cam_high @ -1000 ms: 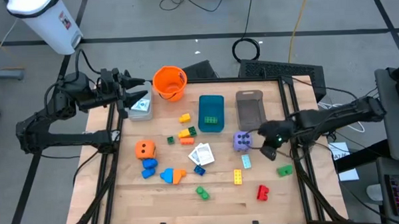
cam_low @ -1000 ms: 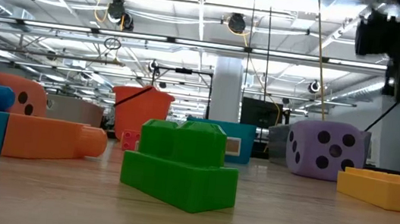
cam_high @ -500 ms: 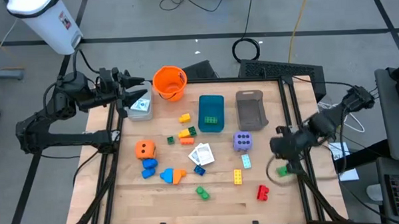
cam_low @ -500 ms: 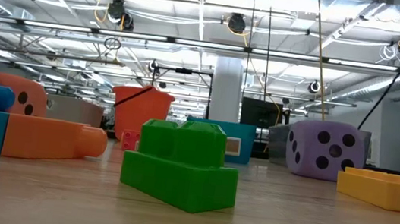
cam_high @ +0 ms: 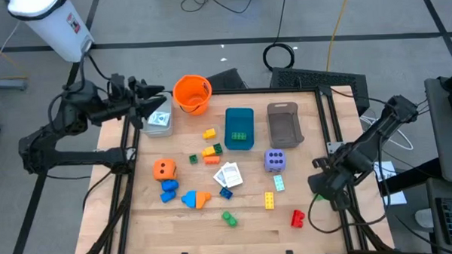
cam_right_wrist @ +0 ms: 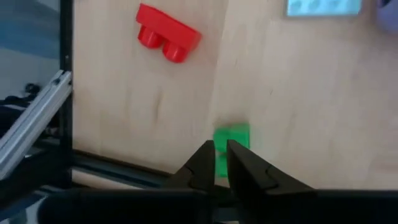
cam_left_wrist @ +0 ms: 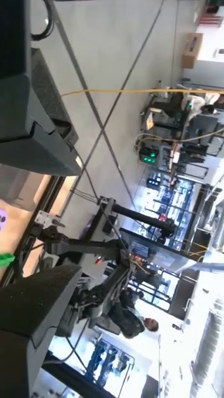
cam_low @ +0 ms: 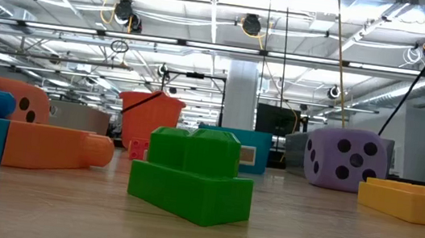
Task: Pick & Place Toys
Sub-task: Put the green game piece into the blue bin
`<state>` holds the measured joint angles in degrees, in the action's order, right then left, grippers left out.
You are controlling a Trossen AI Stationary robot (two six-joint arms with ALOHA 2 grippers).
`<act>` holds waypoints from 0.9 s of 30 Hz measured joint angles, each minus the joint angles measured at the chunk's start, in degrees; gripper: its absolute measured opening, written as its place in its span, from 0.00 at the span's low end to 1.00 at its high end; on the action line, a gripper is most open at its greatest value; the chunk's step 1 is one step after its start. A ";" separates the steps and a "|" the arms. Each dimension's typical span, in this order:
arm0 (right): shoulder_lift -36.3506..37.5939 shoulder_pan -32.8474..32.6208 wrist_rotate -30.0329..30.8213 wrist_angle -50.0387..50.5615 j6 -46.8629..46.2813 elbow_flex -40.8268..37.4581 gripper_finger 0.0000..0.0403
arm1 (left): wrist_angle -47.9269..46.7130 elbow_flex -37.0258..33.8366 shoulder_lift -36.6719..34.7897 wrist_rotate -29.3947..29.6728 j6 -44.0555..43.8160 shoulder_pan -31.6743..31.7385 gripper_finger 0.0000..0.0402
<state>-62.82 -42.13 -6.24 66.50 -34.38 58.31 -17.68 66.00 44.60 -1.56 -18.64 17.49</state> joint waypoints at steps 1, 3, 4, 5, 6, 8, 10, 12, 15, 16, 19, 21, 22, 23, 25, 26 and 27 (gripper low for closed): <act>0.10 0.00 0.06 -0.28 -0.93 -0.99 0.12 | -0.04 0.00 0.10 -0.32 -0.04 -0.02 0.62; 0.17 0.04 0.04 -0.66 -2.23 -2.90 0.16 | -0.08 0.00 0.88 -1.16 -0.26 -0.06 0.62; 0.17 0.08 0.07 -0.78 -2.71 -3.74 0.18 | -0.03 0.00 1.26 -1.56 -0.38 -0.06 0.62; 0.17 0.11 0.00 -0.96 -3.10 -4.65 0.20 | -0.16 0.00 1.67 -1.90 -0.54 -0.06 0.62; 0.17 0.11 -0.11 -1.15 -3.54 -5.50 0.22 | -0.17 0.00 2.16 -2.30 -0.96 -0.06 0.62; 0.17 0.17 -1.45 -1.91 -3.94 -7.13 0.27 | -0.10 0.00 3.09 -3.25 -1.69 -0.06 0.62; 0.17 0.17 -2.82 -3.30 -3.95 -8.49 0.32 | -0.12 0.00 4.02 -3.65 -2.60 -0.06 0.62; 0.17 0.17 -4.28 -4.73 -3.96 -9.80 0.37 | -0.10 0.00 4.97 -4.33 -3.31 -0.06 0.62; 0.18 0.17 -5.39 -7.58 -3.95 -11.70 0.43 | -0.06 0.00 5.93 -6.08 -4.40 -0.06 0.62; 0.19 0.17 -5.85 -8.68 -3.94 -12.35 0.45 | -0.01 0.00 6.10 -6.92 -4.40 -0.06 0.62; 0.19 0.17 -5.88 -11.62 -3.84 -14.34 0.50 | 1.74 0.00 6.12 -10.26 -4.29 -0.06 0.62; 0.19 0.17 -5.88 -12.80 -3.83 -16.05 0.53 | 3.93 0.00 6.07 -12.17 -4.21 -0.06 0.62; 0.19 0.17 -5.88 -13.03 -3.84 -16.93 0.55 | 4.92 0.00 5.97 -13.07 -4.21 -0.06 0.62; 0.19 0.17 -5.86 -13.14 -3.84 -17.72 0.56 | 5.81 0.00 5.93 -13.80 -4.20 -0.06 0.62; 0.19 0.17 -5.86 -13.61 -3.80 -19.37 0.58 | 7.63 0.01 5.90 -15.06 -4.19 -0.06 0.62; 0.19 0.17 -5.87 -13.98 -3.90 -20.22 0.58 | 8.23 0.02 5.89 -15.63 -4.19 -0.06 0.62; 0.19 0.17 -5.88 -14.49 -4.15 -21.11 0.59 | 8.75 0.02 5.90 -16.26 -4.19 -0.06 0.62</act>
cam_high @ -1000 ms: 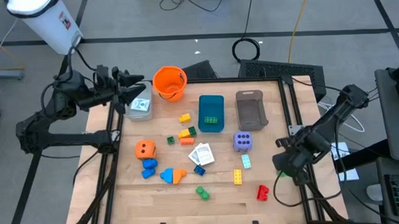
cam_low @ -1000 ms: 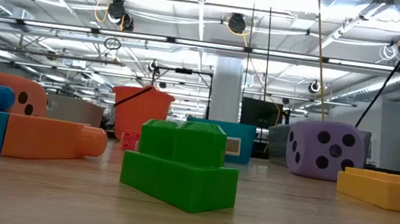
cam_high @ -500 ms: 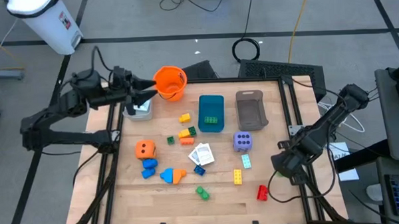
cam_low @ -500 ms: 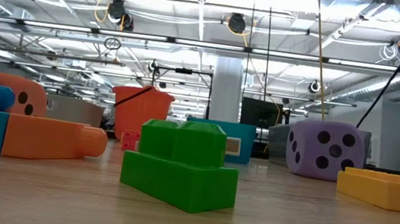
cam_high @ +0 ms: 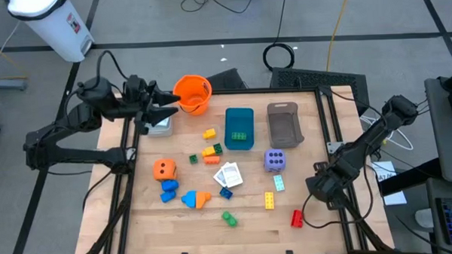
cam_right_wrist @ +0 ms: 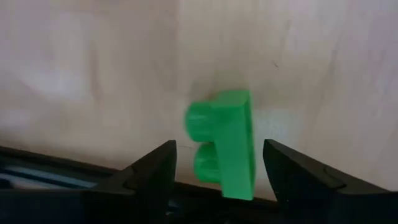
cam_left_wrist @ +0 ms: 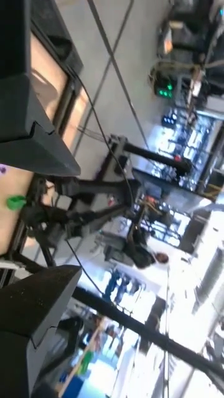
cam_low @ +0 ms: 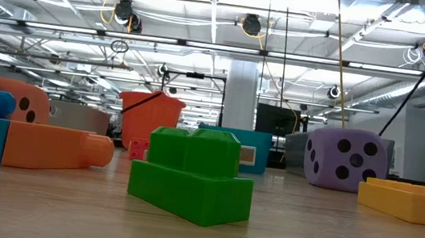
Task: Pick & Place Toys
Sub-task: Put the green game piece into the blue bin
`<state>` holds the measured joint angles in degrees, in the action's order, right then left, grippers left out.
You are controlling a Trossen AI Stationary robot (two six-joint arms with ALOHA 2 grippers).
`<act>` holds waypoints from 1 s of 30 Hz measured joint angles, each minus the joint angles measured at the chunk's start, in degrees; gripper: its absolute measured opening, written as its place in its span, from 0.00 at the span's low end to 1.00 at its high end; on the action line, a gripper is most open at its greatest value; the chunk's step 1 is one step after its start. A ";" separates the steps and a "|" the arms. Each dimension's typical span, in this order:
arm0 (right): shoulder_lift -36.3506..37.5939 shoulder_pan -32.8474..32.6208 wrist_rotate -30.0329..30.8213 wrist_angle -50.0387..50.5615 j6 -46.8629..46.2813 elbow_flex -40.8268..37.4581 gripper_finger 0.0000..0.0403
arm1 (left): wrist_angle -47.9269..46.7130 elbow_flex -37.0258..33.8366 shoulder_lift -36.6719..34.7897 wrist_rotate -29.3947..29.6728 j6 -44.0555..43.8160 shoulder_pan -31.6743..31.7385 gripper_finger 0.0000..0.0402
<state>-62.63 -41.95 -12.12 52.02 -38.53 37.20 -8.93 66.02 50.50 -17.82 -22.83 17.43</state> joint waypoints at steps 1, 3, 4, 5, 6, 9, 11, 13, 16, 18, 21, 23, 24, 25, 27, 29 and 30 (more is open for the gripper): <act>0.00 0.00 -0.03 -0.73 -0.57 -0.93 0.59 | 0.33 0.00 0.00 -0.28 0.00 0.00 0.62; 0.00 0.00 -0.11 -3.26 -1.64 -2.74 0.59 | 0.39 0.00 0.00 -0.33 -0.15 0.00 0.62; 0.00 0.00 -0.17 -4.77 -1.99 -3.55 0.59 | 0.39 0.00 0.00 -0.33 -0.32 0.00 0.62; 0.00 0.00 -0.17 -6.01 -2.32 -4.29 0.59 | 0.39 0.00 0.00 -0.31 -0.76 0.00 0.62; 0.00 0.00 -0.17 -6.82 -2.78 -4.89 0.59 | 0.38 0.00 0.00 -0.30 -1.27 0.00 0.62; 0.00 0.00 -0.02 -7.43 -3.68 -6.01 0.57 | 0.45 0.00 0.00 -0.28 -2.26 0.00 0.62; 0.00 0.00 0.00 -6.97 -3.83 -6.59 0.55 | 0.95 0.00 0.02 -0.20 -3.39 0.00 0.62; 0.00 0.00 0.11 -6.29 -3.64 -7.00 0.51 | 1.86 0.00 0.02 -0.16 -4.53 0.00 0.62; 0.02 0.00 1.80 -6.30 -2.57 -7.14 0.44 | 2.94 0.00 0.01 -0.15 -4.87 0.00 0.62; 0.04 0.02 3.24 -6.37 -1.70 -7.10 0.39 | 3.13 0.00 0.01 -0.15 -4.92 0.00 0.62; 0.04 0.74 4.54 -6.38 -0.50 -7.05 0.38 | 3.15 0.02 0.02 -0.13 -5.59 0.00 0.62; 0.03 2.07 4.65 -6.46 0.25 -6.91 0.38 | 3.15 0.02 0.02 -0.13 -6.49 0.00 0.62; 0.02 2.85 4.79 -6.41 0.71 -6.72 0.38 | 3.15 0.02 0.02 -0.13 -6.54 0.00 0.62; -0.02 3.76 5.06 -6.34 1.41 -6.37 0.38 | 3.15 0.02 0.02 -0.13 -6.52 0.00 0.62; -0.04 5.76 6.48 -6.32 3.28 -4.93 0.38 | 3.18 0.02 0.02 -0.13 -6.29 0.00 0.62; -0.02 7.81 7.86 -6.18 5.45 -2.79 0.39 | 3.24 0.02 0.02 0.10 -6.24 0.00 0.62; -0.02 8.93 8.32 -5.90 6.94 -1.46 0.39 | 3.26 0.02 0.02 0.44 -6.25 0.00 0.62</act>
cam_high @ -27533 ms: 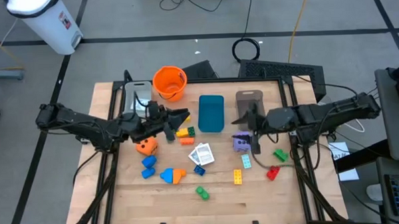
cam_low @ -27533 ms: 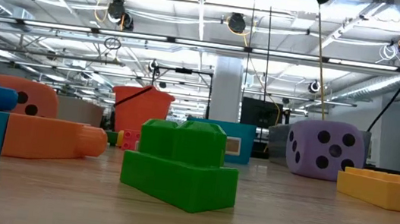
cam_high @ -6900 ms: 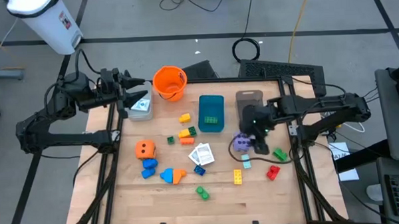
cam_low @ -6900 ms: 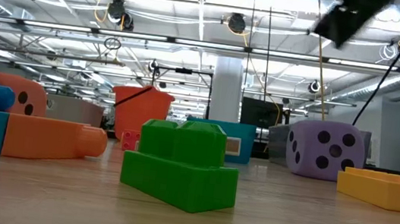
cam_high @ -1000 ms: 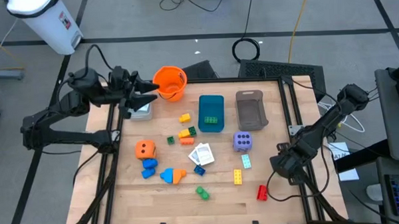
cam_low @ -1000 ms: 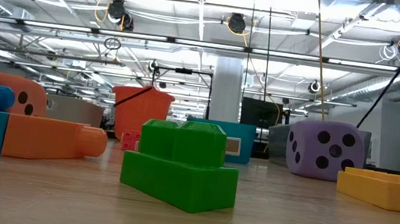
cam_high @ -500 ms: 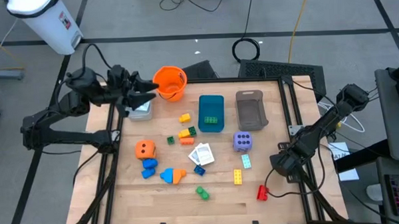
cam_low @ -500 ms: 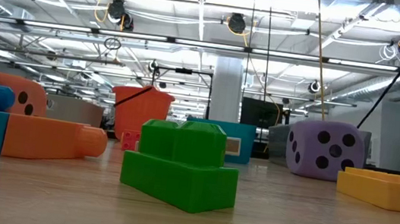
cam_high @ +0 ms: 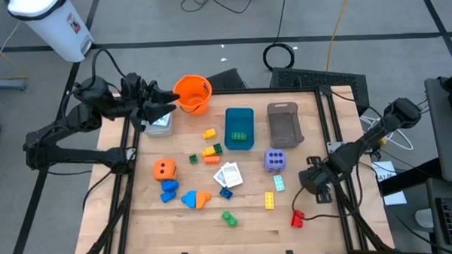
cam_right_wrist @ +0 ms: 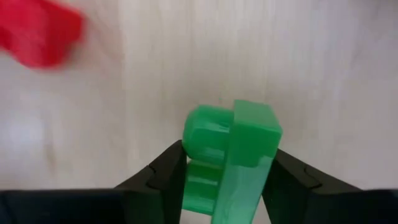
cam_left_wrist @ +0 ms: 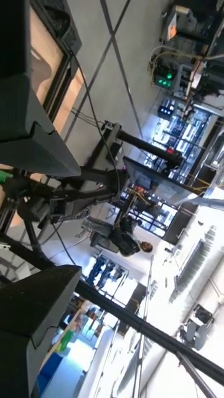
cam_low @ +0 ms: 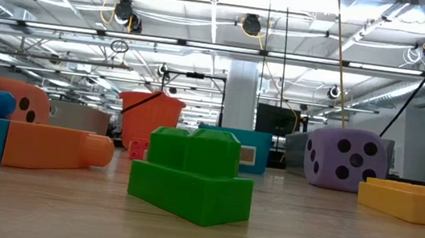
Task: Pick & Place Toys
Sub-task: Put the green game piece into the blue bin
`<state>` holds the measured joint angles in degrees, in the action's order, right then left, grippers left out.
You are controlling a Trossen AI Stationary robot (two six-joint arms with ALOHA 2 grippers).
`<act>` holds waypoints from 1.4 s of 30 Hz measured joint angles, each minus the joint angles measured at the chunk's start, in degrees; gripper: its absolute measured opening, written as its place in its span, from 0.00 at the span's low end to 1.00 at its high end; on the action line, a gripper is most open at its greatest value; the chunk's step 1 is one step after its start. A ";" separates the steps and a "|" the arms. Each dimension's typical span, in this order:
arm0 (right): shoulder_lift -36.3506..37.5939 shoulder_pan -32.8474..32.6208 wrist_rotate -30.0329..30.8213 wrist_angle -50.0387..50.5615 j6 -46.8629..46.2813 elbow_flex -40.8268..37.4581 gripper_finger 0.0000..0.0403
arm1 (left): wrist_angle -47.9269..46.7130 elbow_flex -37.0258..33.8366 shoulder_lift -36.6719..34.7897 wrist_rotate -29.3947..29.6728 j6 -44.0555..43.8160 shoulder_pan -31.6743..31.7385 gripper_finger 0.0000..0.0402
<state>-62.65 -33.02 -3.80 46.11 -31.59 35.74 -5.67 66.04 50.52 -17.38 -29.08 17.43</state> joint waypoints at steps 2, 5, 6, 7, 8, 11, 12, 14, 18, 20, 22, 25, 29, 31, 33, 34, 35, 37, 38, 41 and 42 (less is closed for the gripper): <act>0.00 2.42 1.17 0.21 3.19 3.26 0.39 | 0.02 0.00 -0.02 0.97 0.00 -0.02 0.62; -0.01 6.34 2.75 1.13 8.68 9.67 0.39 | 0.02 0.00 0.00 2.69 0.01 -0.02 0.62; 0.00 7.78 3.36 1.41 10.75 12.04 0.39 | 0.02 0.00 0.00 3.20 0.01 -0.02 0.62; 0.00 9.20 4.22 1.58 12.86 14.59 0.39 | 0.02 0.00 0.00 3.81 0.02 -0.02 0.62; 0.00 10.66 5.49 1.66 14.85 17.07 0.39 | 0.02 0.00 0.00 4.27 0.02 -0.02 0.62; 0.00 15.55 9.60 1.26 19.73 24.51 0.40 | 0.02 0.00 0.00 6.29 0.04 0.00 0.62; -0.02 17.46 10.21 0.60 20.99 26.80 0.40 | 0.02 0.00 0.00 7.02 0.02 0.00 0.62; -0.41 21.74 11.02 -1.43 22.99 30.73 0.40 | 0.02 0.00 0.00 7.91 0.04 0.00 0.62; -3.45 30.55 10.02 -4.53 28.05 37.90 0.39 | 0.28 0.00 0.00 8.44 0.36 -0.01 0.62; -6.35 34.55 7.54 -5.87 30.63 41.26 0.39 | 2.26 0.00 0.02 8.45 0.50 0.00 0.62; -10.39 37.73 4.81 -5.84 32.49 44.16 0.40 | 5.18 0.00 0.00 8.43 0.58 -0.02 0.62; -16.97 41.47 2.03 -5.57 35.48 47.61 0.40 | 8.87 0.02 -0.02 7.83 2.06 0.00 0.62; -24.97 45.28 2.04 -5.64 38.57 50.89 0.40 | 10.65 0.02 -0.02 5.49 1.24 -0.04 0.62; -28.69 46.86 1.60 -5.58 39.17 51.78 0.40 | 10.69 0.02 -0.02 3.98 -0.68 -0.02 0.62; -31.92 48.08 0.43 -5.59 39.68 52.08 0.40 | 10.67 0.02 0.00 1.96 -2.16 -0.22 0.62; -33.36 48.48 0.36 -5.43 39.83 52.12 0.40 | 10.64 0.02 0.00 1.03 -2.57 -0.49 0.62; -34.56 48.78 0.24 -5.40 39.96 52.15 0.40 | 10.64 0.02 0.00 0.46 -2.59 -0.88 0.62; -36.83 49.12 0.15 -5.32 40.56 52.18 0.40 | 10.64 0.02 -0.02 -0.46 -2.24 -1.92 0.62; -37.76 49.14 0.08 -5.27 40.78 52.22 0.40 | 10.62 0.02 0.00 -0.59 -1.90 -2.53 0.62; -39.92 48.76 0.58 -5.10 41.04 52.24 0.40 | 10.58 0.02 0.00 -0.59 -0.23 -4.12 0.62; -40.59 48.54 0.55 -5.24 41.05 52.26 0.40 | 10.59 0.02 0.00 -0.59 0.31 -4.60 0.62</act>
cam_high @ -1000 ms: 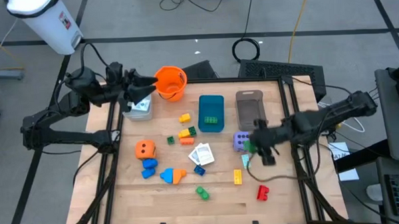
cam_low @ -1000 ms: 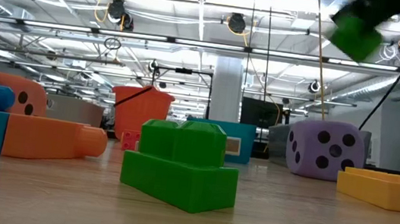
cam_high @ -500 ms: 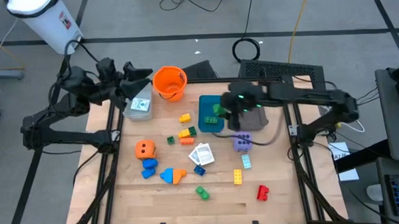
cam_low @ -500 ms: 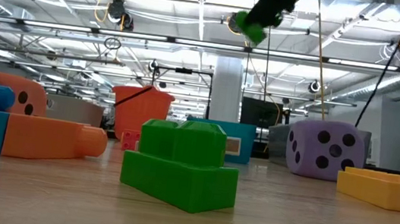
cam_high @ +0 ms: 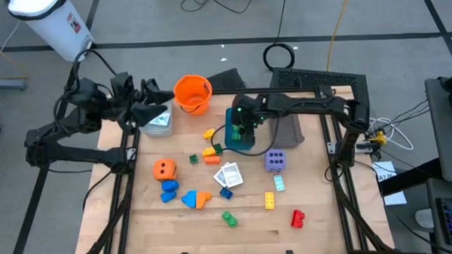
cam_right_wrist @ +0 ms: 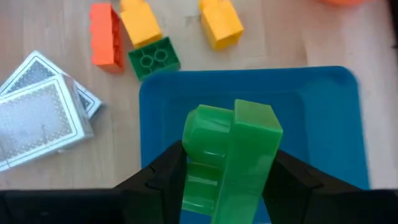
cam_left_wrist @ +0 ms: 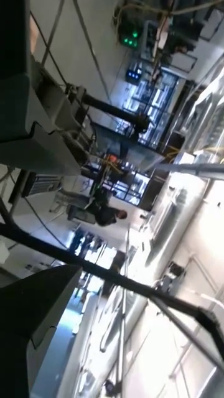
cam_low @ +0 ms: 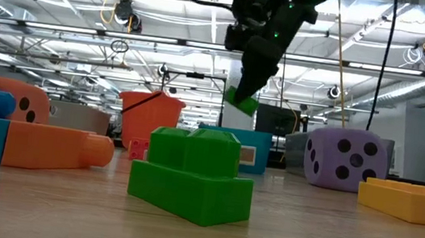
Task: Pick & Place Toys
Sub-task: Put the green game piece into the blue bin, then put the yellow game piece into the blue bin
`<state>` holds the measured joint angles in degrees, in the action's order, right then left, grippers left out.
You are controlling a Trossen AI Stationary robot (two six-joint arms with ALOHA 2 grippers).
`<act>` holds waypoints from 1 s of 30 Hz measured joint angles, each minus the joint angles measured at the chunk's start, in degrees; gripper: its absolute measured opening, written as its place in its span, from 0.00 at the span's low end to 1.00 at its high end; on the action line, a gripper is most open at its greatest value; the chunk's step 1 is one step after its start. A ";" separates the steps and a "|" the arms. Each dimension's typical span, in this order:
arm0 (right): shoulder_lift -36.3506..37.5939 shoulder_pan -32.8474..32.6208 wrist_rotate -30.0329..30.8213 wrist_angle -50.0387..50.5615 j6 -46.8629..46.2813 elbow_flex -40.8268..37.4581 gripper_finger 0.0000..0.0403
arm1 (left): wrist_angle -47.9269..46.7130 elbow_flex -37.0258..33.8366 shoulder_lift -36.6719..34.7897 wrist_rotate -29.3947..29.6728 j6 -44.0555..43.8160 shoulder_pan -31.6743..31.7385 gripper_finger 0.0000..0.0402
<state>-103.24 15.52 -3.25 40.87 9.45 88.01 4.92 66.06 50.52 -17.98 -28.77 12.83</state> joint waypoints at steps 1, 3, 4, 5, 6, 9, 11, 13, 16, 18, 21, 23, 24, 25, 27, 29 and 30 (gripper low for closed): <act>-0.67 -0.28 0.02 -0.07 0.02 0.02 0.40 | -0.06 0.00 0.00 0.00 0.57 -0.40 0.62; -1.86 -0.85 -0.01 0.52 0.04 0.02 0.40 | -0.37 0.00 0.00 -0.09 1.59 -0.94 0.62; -2.41 -1.11 0.01 0.76 0.04 0.02 0.40 | -0.61 0.00 0.00 -0.07 2.02 -1.12 0.62; -2.90 -1.44 0.01 0.72 0.04 0.02 0.40 | -0.86 0.00 0.00 -0.07 2.32 -1.32 0.62; -3.44 -1.78 0.01 0.48 0.07 0.02 0.40 | -1.10 0.00 0.00 -0.06 2.79 -1.40 0.62; -4.78 -2.57 0.07 0.50 0.26 0.02 0.40 | -1.87 0.00 -0.01 -0.03 4.28 -1.76 0.62; -5.86 -2.92 0.07 0.16 0.26 0.02 0.40 | -2.30 0.00 0.00 -0.02 4.72 -1.83 0.62; -6.41 -2.99 0.09 0.15 0.24 0.02 0.40 | -2.68 0.00 0.00 -0.02 4.72 -1.85 0.62; -6.73 -2.88 0.18 -0.75 -0.20 0.02 0.40 | -3.50 0.00 -0.02 0.00 4.71 -1.85 0.62; -6.86 -2.84 0.23 -1.16 -0.13 0.02 0.42 | -3.69 0.00 0.00 0.00 4.70 -1.85 0.62; -6.91 -2.77 0.23 -2.41 0.28 0.01 0.46 | -3.77 0.00 -0.01 0.00 4.67 -1.85 0.62; -6.75 -2.78 0.23 -2.92 0.27 0.02 0.49 | -3.79 0.00 0.00 0.00 4.67 -1.85 0.62; -6.42 -2.79 0.23 -2.68 0.33 0.02 0.50 | -3.81 0.00 0.00 0.00 4.67 -1.85 0.62; -5.92 -2.77 0.25 -2.25 0.53 0.00 0.52 | -3.86 0.00 0.00 0.00 4.66 -1.85 0.62; -4.75 -2.77 0.23 -2.42 0.70 0.00 0.55 | -3.88 0.00 -0.01 0.00 4.63 -1.85 0.62; -2.74 -2.75 0.26 -2.50 0.72 0.00 0.57 | -3.88 0.00 0.00 0.02 4.63 -1.85 0.62; -1.59 -2.75 0.25 -2.41 0.68 0.00 0.57 | -3.90 0.00 0.00 0.02 4.63 -1.85 0.62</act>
<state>-104.83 12.78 -3.00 38.46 10.13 88.01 1.02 66.06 50.52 -17.96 -24.14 10.98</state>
